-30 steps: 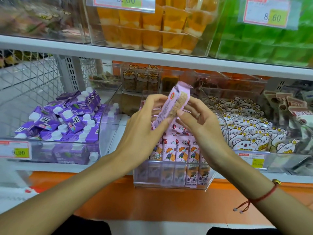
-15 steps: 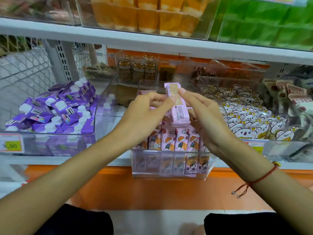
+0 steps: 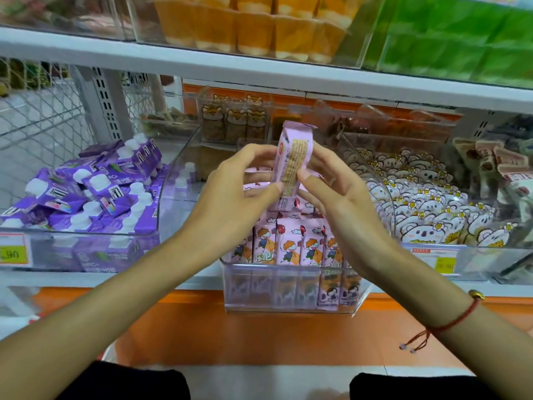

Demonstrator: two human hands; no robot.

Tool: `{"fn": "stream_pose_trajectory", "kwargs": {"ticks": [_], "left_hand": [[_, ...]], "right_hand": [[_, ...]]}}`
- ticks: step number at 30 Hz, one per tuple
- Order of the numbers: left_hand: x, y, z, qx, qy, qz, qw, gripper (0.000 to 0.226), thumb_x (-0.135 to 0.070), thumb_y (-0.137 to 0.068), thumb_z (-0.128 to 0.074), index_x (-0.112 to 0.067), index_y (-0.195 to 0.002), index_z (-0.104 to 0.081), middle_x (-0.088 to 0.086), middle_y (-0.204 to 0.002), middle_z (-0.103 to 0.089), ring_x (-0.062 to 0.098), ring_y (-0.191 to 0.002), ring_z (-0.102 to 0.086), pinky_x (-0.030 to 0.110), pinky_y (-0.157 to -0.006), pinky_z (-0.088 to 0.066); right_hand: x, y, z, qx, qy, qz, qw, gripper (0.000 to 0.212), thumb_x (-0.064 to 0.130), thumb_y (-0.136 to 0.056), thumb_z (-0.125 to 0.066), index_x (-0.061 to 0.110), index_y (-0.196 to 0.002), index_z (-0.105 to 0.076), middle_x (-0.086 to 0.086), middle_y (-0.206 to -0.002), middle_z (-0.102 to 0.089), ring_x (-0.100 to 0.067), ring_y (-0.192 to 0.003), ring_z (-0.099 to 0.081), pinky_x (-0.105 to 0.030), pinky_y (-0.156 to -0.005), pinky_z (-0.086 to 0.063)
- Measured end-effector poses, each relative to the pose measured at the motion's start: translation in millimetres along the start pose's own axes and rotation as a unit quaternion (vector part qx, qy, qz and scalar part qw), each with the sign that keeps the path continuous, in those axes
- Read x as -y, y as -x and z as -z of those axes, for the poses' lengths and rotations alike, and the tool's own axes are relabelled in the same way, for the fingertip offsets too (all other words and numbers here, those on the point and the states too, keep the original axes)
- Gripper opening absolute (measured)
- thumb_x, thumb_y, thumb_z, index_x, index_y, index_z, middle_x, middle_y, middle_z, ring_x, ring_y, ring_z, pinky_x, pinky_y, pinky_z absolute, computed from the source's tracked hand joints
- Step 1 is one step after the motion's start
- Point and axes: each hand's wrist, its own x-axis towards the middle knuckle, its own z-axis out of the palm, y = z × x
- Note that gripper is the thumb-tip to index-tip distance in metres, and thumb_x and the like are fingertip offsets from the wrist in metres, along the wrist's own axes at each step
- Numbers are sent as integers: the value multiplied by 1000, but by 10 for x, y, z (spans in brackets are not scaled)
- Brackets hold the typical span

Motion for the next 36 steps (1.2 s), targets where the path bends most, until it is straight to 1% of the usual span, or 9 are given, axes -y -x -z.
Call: {"fn": "stream_pose_trajectory", "kwargs": {"ticks": [4,6,9,12,15,17,23,31,36], "left_hand": [[-29,-5,13,-52,1,4,999,39,-10,-88,-65,-24,-123,-53,-10,-117,-64,5,-108,-62,32,-96,-51],[-52,6,-1,-71,21,18,997,36,-17,-85,-69,-25,-116,-53,-12,-111,-65,3,-98,-66,30,-88,-56],[-88,30,-25,-89,58,39,994,38,-33,-78,-74,-25,-108,-53,-8,-104,-66,4,-85,-70,29,-76,-59],[-96,-9,19,-105,112,63,986,47,-32,-80,-71,-21,-121,-50,-9,-112,-64,-1,-91,-67,24,-78,-58],[-100,-47,95,-73,174,100,977,52,-26,-87,-65,-23,-135,-46,-11,-118,-63,-9,-91,-65,11,-69,-53],[-103,-39,116,-55,167,101,979,45,-24,-88,-64,-24,-131,-50,-15,-106,-68,-9,-82,-66,7,-64,-49],[-127,-30,108,-129,172,103,971,26,-31,-81,-72,-15,-99,-62,-8,-78,-73,5,-76,-71,18,-61,-56],[-132,-52,102,-105,200,149,963,22,-33,-82,-71,-17,-96,-66,-7,-79,-75,6,-77,-72,16,-58,-55],[-103,-42,154,-73,181,120,973,24,-21,-85,-69,-15,-108,-66,-4,-93,-75,5,-86,-71,15,-66,-55]], "right_hand": [[-9,37,-25,21,91,11,996,74,12,-79,-76,29,-141,-39,12,-129,-56,1,-118,-53,-21,-96,-47],[-11,60,-75,0,100,24,995,67,10,-78,-77,25,-134,-44,8,-123,-58,-1,-111,-56,-17,-87,-49],[38,60,-92,-45,61,35,996,39,8,-82,-71,18,-115,-54,7,-106,-66,-2,-95,-63,-23,-78,-54],[90,29,-26,-2,-26,-58,998,31,12,-88,-64,15,-118,-57,2,-100,-72,-9,-88,-67,-26,-81,-55],[112,29,16,59,-100,-159,980,30,18,-93,-53,5,-120,-61,-3,-94,-69,-9,-77,-63,-23,-76,-50],[120,49,21,73,-133,-196,969,34,20,-95,-50,-1,-118,-61,-10,-95,-64,-12,-74,-60,-22,-71,-49],[146,46,55,3,-106,-153,982,33,30,-82,-64,10,-108,-68,1,-84,-66,-8,-64,-59,-16,-61,-52],[33,-20,113,-65,-135,-217,965,30,37,-87,-63,11,-101,-68,5,-65,-63,-7,-58,-57,-19,-65,-54],[-9,-20,155,-36,-130,-174,975,32,36,-78,-67,14,-102,-69,4,-78,-68,-10,-69,-59,-21,-68,-53]]}}
